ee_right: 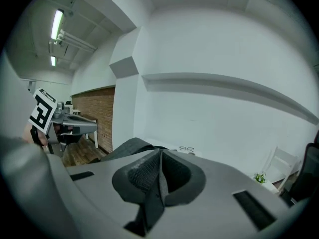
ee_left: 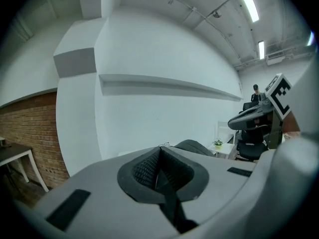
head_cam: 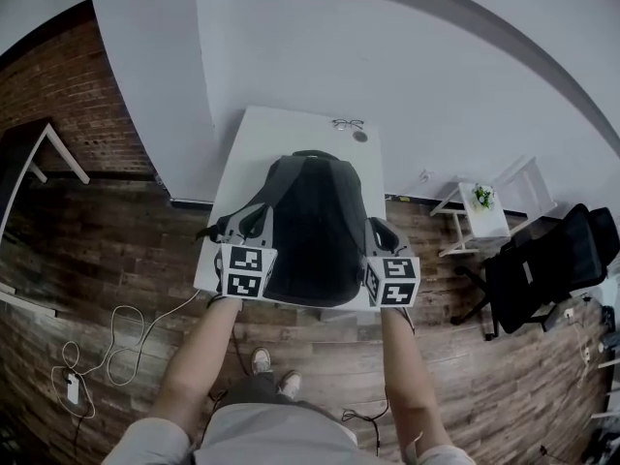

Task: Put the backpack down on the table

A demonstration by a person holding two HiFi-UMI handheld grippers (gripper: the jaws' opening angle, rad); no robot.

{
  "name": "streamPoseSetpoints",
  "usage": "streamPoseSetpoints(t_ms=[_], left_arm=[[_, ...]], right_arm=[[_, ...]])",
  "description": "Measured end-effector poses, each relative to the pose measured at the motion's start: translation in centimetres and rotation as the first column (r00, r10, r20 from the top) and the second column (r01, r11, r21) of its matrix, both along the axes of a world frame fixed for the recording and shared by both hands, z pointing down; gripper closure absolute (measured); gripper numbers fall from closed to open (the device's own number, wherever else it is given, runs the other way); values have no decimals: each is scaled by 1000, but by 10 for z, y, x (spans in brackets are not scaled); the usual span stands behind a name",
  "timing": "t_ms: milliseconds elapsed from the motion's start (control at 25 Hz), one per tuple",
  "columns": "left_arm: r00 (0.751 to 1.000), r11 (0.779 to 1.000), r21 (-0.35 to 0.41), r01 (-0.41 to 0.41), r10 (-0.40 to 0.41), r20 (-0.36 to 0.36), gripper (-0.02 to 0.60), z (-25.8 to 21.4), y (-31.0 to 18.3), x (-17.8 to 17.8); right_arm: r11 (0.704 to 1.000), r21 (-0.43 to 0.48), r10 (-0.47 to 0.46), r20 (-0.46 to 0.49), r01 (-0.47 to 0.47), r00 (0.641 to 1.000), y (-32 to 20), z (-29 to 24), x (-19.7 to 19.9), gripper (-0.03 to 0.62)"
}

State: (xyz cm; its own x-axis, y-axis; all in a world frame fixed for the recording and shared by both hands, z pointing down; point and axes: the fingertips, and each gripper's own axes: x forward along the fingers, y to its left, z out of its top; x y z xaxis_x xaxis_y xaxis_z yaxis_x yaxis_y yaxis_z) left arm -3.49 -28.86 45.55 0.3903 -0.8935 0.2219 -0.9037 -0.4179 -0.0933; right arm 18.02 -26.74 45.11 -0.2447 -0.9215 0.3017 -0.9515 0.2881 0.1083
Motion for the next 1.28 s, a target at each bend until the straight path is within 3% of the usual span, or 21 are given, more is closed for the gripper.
streamPoseSetpoints(t_ms=[320,760,1040,1280], left_arm=[[995,991,131,-32,44,-90,565,-77,57,-1],[979,951,306,-54,110,-170,565,-176,125,-15],[980,938,342,-63,122,-154,565,-192,156,-28],[985,939,344,-18,75,-153,565,-195,173,-51]], right_arm=[[986,144,-87,60,78,994,46,-75,-20,548],[923,336,-231,86,191,969,112,-166,-45,548],[893,417,-219,76,168,973,148,-194,-32,548],[900,410,-200,87,148,976,169,-195,-21,548]])
